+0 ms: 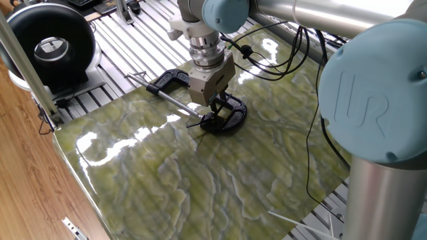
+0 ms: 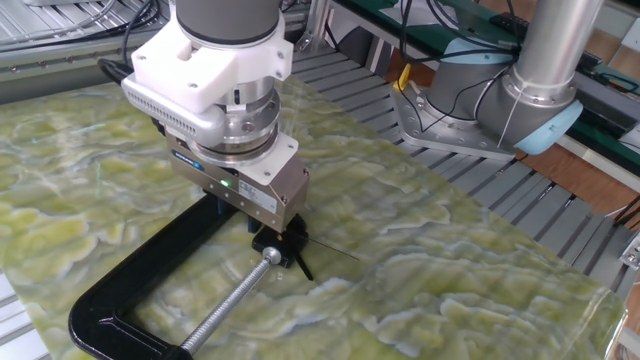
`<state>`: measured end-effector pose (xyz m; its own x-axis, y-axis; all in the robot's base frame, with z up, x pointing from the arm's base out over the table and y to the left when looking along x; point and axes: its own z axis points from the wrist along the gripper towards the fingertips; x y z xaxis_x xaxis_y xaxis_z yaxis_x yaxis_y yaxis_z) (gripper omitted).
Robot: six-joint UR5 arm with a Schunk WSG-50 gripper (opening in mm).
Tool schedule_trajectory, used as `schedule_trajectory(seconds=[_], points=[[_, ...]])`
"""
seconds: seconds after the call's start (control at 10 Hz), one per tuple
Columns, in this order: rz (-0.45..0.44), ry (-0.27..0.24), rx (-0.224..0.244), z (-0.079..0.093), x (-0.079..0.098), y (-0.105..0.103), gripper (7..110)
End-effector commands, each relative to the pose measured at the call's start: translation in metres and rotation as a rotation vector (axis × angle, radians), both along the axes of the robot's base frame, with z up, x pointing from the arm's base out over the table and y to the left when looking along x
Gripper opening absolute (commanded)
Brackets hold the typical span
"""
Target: Turn the hands of a clock
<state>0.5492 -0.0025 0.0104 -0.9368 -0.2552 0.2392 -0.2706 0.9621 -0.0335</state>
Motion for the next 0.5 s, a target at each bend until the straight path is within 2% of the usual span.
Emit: schedule_trajectory(seconds=[0.0, 0.4], points=[[-0.006, 0.000, 0.008, 0.0002, -0.0004, 0.0002, 44], [-0.005, 0.000, 0.008, -0.0005, -0.0018, -0.0014, 44]])
